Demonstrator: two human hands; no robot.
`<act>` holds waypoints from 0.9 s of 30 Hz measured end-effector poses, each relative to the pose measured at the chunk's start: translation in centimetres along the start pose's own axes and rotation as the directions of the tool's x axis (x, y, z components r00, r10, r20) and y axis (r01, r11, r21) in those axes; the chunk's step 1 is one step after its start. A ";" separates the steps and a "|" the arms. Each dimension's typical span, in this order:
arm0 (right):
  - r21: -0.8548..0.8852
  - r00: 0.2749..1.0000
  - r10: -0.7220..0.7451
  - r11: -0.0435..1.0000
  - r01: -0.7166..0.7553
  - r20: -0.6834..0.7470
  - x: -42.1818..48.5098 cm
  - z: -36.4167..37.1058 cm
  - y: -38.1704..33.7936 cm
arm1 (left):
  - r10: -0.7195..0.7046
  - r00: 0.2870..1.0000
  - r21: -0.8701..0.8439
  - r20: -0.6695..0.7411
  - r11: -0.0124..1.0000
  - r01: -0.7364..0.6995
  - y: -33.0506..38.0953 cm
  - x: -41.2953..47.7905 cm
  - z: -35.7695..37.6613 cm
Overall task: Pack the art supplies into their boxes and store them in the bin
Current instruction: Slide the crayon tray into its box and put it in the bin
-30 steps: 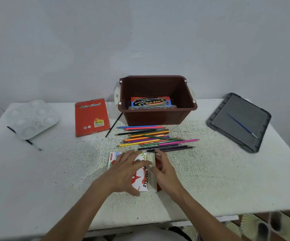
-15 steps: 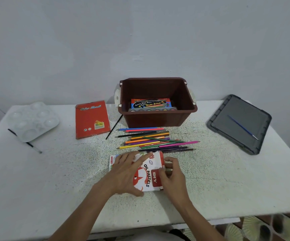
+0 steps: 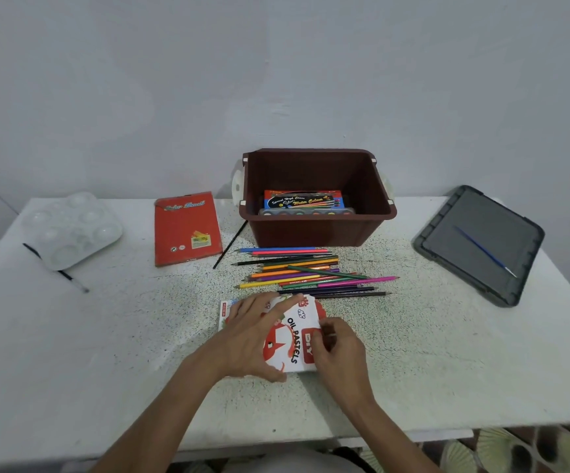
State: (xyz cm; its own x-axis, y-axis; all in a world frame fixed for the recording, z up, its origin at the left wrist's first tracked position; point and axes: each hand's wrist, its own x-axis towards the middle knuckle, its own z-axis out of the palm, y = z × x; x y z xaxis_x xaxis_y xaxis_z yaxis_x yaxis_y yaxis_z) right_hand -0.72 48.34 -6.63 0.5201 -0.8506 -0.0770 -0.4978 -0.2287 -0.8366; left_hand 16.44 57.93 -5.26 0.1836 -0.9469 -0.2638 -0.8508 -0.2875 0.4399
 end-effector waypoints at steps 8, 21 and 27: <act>-0.171 0.999 -0.021 0.985 0.029 0.048 0.4 0.9 0.0 | 0.023 1.000 0.048 -0.005 0.999 -0.023 -0.5 0.3 0.6; -0.286 0.961 0.042 0.957 0.040 0.274 2.3 0.0 -0.9 | 0.032 0.999 0.027 -0.014 0.999 -0.032 -0.8 0.3 0.9; 0.015 0.891 0.253 0.960 -0.279 0.378 3.8 -3.1 -1.7 | 0.003 0.995 -0.061 -0.100 0.998 -0.009 -1.0 -0.3 1.8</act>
State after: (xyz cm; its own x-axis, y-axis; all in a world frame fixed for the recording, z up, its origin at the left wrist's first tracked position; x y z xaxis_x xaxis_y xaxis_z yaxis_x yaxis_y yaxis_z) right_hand -0.05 44.07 -3.88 0.5995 -0.6364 -0.4854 -0.6128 0.0252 -0.7898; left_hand 16.36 58.79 -7.20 0.2294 -0.9574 -0.1756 -0.8206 -0.2873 0.4941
